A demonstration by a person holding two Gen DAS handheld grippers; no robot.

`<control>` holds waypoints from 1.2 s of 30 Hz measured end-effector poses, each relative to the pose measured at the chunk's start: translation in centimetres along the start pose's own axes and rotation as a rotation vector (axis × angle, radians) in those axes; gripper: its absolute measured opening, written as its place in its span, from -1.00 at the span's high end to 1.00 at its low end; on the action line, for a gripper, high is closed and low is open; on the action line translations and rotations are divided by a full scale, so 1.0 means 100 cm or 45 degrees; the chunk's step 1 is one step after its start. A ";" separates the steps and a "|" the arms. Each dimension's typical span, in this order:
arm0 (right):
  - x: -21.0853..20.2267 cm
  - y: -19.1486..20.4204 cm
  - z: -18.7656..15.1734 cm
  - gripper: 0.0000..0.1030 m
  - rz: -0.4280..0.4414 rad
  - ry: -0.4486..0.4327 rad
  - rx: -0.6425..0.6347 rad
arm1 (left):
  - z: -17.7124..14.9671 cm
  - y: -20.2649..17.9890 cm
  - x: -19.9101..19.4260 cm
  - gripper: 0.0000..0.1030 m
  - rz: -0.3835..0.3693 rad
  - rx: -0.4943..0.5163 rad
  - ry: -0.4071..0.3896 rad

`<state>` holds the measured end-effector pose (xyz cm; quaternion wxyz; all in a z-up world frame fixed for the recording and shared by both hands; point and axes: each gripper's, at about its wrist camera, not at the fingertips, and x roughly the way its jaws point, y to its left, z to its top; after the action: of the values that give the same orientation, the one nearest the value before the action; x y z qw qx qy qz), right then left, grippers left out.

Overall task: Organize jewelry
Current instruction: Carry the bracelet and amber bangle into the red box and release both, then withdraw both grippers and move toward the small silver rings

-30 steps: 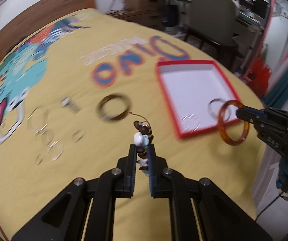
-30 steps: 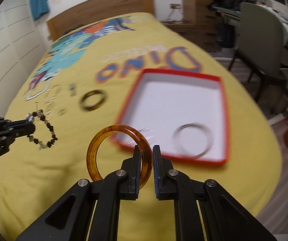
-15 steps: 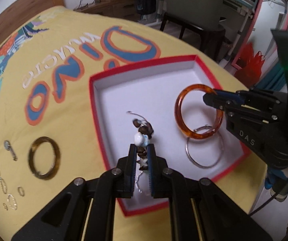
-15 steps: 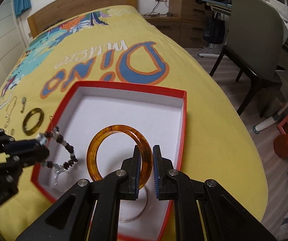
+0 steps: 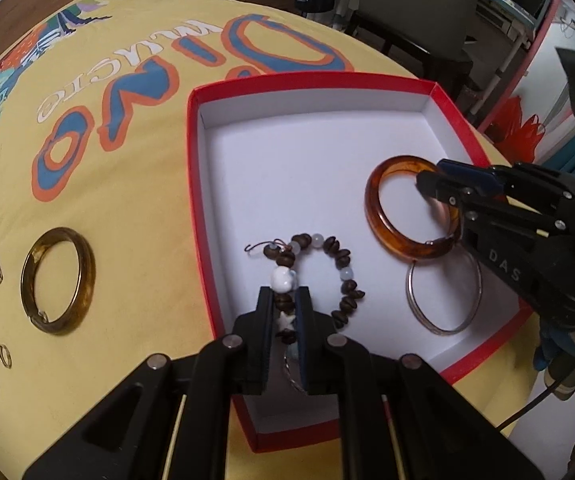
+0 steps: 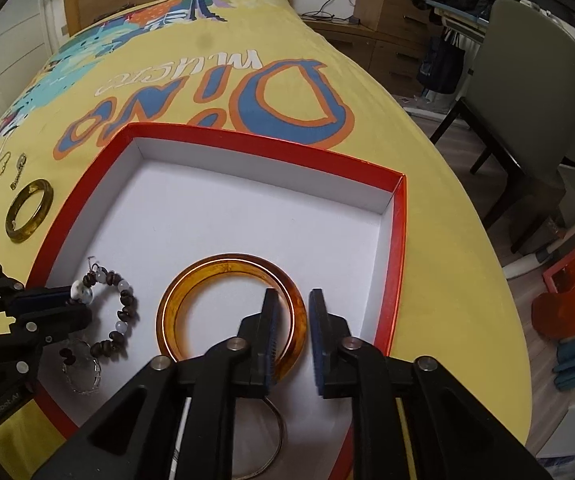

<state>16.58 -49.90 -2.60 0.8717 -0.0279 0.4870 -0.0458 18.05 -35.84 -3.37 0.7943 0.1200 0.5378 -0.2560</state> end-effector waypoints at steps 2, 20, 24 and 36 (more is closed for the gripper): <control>-0.007 -0.001 -0.001 0.45 -0.012 -0.020 0.010 | -0.002 0.003 -0.004 0.79 -0.005 -0.008 -0.001; -0.118 0.006 -0.040 0.19 0.074 -0.110 0.168 | -0.062 0.024 -0.112 0.47 0.010 -0.060 -0.185; -0.147 0.029 -0.057 0.10 0.108 -0.128 0.162 | -0.097 0.035 -0.137 0.47 0.072 -0.065 -0.216; -0.204 0.119 -0.122 -0.04 0.203 -0.144 0.089 | -0.199 0.080 -0.187 0.42 0.189 -0.190 -0.212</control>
<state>-3.84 -35.90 7.12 0.8991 0.0389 0.4359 0.0085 1.17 -14.66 5.25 0.8596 0.0783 0.4772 -0.1651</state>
